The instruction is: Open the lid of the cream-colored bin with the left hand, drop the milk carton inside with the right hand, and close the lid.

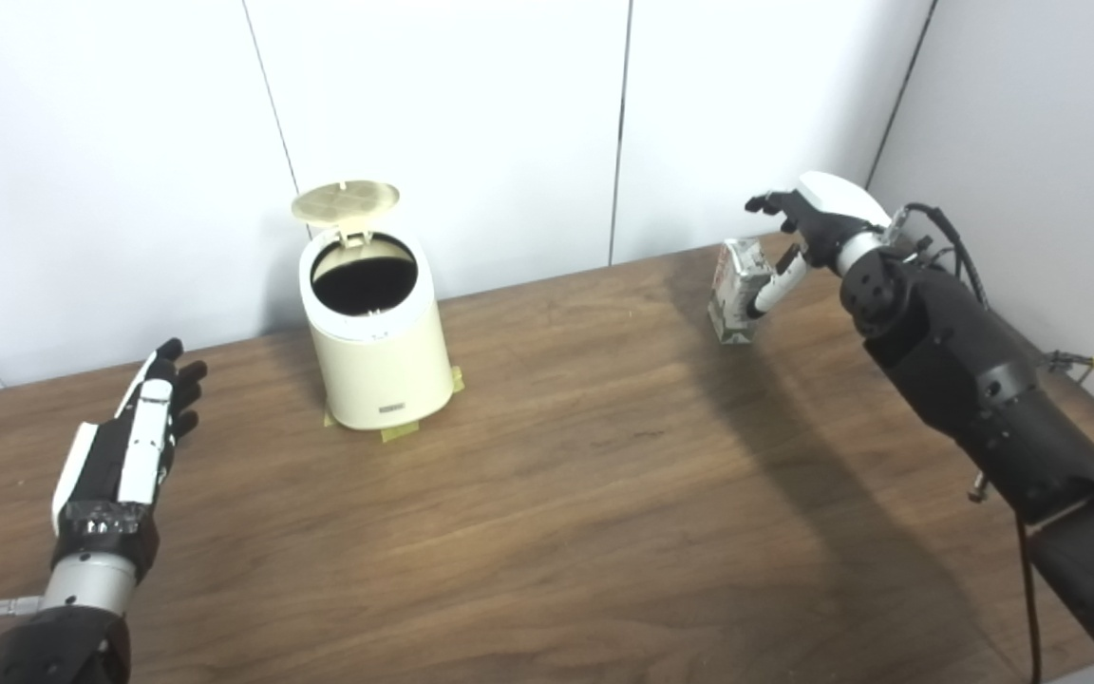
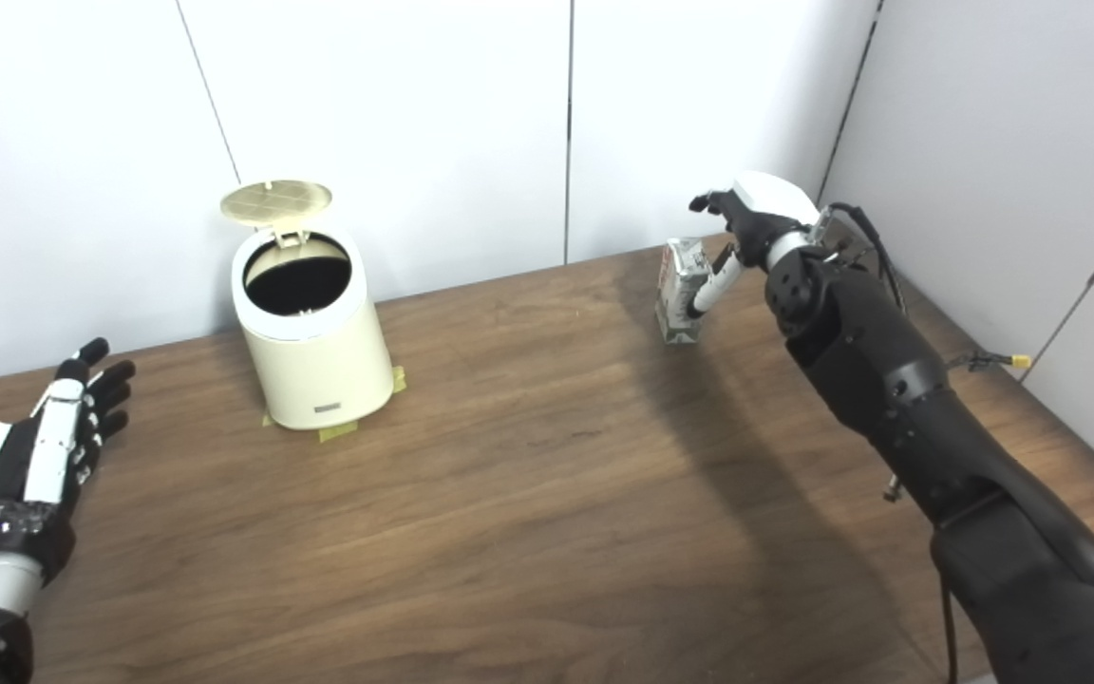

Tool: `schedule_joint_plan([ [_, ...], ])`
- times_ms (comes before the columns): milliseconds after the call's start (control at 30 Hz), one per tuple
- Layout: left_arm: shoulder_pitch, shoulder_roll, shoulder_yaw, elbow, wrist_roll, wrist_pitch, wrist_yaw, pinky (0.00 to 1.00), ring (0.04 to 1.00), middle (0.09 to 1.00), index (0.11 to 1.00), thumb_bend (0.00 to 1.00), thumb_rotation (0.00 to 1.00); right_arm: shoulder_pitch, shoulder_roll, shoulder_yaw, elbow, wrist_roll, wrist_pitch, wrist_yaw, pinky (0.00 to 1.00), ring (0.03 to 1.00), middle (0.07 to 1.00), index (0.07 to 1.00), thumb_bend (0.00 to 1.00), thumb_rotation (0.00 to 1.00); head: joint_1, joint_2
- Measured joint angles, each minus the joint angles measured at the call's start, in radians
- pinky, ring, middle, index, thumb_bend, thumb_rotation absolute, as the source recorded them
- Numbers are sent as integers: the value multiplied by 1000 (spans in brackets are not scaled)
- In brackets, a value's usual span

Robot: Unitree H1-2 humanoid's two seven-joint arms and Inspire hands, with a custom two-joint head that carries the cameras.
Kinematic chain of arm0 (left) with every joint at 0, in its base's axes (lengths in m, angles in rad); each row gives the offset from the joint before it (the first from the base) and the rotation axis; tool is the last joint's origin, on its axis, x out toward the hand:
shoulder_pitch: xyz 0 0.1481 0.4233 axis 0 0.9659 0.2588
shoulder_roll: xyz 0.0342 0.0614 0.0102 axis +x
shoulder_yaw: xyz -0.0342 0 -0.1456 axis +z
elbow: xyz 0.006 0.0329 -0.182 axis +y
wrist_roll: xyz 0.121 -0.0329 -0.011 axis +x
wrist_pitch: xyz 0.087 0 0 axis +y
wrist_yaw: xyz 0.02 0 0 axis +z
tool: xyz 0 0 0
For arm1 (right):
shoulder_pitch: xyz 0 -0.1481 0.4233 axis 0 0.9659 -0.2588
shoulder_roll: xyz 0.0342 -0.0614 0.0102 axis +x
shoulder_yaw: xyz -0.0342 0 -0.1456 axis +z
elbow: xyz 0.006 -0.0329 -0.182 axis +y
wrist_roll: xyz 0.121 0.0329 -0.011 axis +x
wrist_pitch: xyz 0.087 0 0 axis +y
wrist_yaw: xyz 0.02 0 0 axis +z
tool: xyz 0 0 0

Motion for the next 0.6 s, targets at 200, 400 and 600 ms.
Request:
schedule_joint_plan([
  [200,0,9,-2,0,0,0,-2,967,947,929,975,379,1000,-3,2,1,37,3,-19,-2,687,797,838,802,986,0,-2,0],
  [400,0,11,-1,-5,-2,5,-4,992,957,936,977,375,1000,-3,31,-2,77,14,-83,-33,688,753,789,758,948,0,0,3],
  [600,0,12,-1,-5,-15,7,-4,962,953,937,974,382,1000,-2,36,-16,88,32,-117,-56,668,723,755,749,914,0,0,6],
])
